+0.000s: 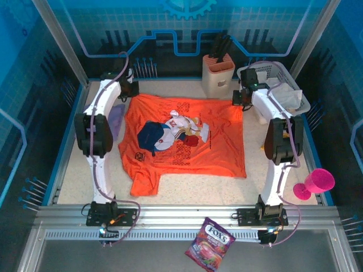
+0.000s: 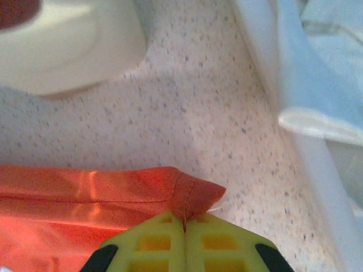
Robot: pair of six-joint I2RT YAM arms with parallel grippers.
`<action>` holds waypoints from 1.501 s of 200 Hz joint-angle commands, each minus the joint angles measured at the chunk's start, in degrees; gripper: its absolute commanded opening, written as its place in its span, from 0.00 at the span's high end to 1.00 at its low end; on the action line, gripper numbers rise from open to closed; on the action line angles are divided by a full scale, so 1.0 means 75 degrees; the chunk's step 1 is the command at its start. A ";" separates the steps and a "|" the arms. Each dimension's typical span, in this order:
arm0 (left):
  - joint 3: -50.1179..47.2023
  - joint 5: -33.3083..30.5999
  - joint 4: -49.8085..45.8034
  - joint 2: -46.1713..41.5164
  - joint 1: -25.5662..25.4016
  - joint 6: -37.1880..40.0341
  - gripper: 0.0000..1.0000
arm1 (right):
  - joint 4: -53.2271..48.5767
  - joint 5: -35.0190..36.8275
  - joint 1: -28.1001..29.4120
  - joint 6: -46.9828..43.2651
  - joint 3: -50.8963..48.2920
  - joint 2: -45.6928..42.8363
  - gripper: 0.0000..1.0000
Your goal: Fold and stack the t-shirts
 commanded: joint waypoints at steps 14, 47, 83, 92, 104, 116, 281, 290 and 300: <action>-0.2000 0.0014 0.1014 -0.1147 0.0028 -0.0203 1.00 | 0.0750 -0.0329 -0.0138 0.0002 -0.1383 -0.0995 1.00; -0.3542 -0.0422 0.1654 -0.1845 0.0028 -0.0242 1.00 | 0.0746 -0.0125 -0.0155 0.0161 -0.2349 -0.1332 1.00; -0.4600 -0.1214 0.1930 -0.2308 0.0028 -0.0419 1.00 | 0.0774 -0.0130 -0.0305 0.0601 -0.3181 -0.1524 1.00; -0.4860 -0.1269 0.2157 -0.2410 0.0028 -0.0484 1.00 | 0.0871 -0.0133 -0.0308 0.0689 -0.3382 -0.1599 1.00; -0.4918 -0.1230 0.2253 -0.2456 0.0038 -0.0579 1.00 | 0.1040 -0.0259 -0.0314 0.0756 -0.3592 -0.1690 1.00; -0.4812 -0.1213 0.2173 -0.2457 0.0031 -0.0630 1.00 | 0.1019 -0.0381 -0.0308 0.0798 -0.3673 -0.1754 1.00; -0.3825 -0.0871 0.1185 -0.1787 -0.0233 -0.0924 0.56 | 0.0536 -0.0900 -0.0113 0.0660 -0.4214 -0.2291 0.30; -0.3598 -0.0697 0.1228 -0.1610 -0.0362 -0.0825 0.56 | 0.0593 -0.0828 -0.0102 0.0638 -0.4321 -0.2476 0.16; -0.3228 -0.0681 0.1097 -0.1311 -0.0516 -0.0703 0.56 | 0.0667 -0.0859 -0.0090 0.0577 -0.4424 -0.2713 0.06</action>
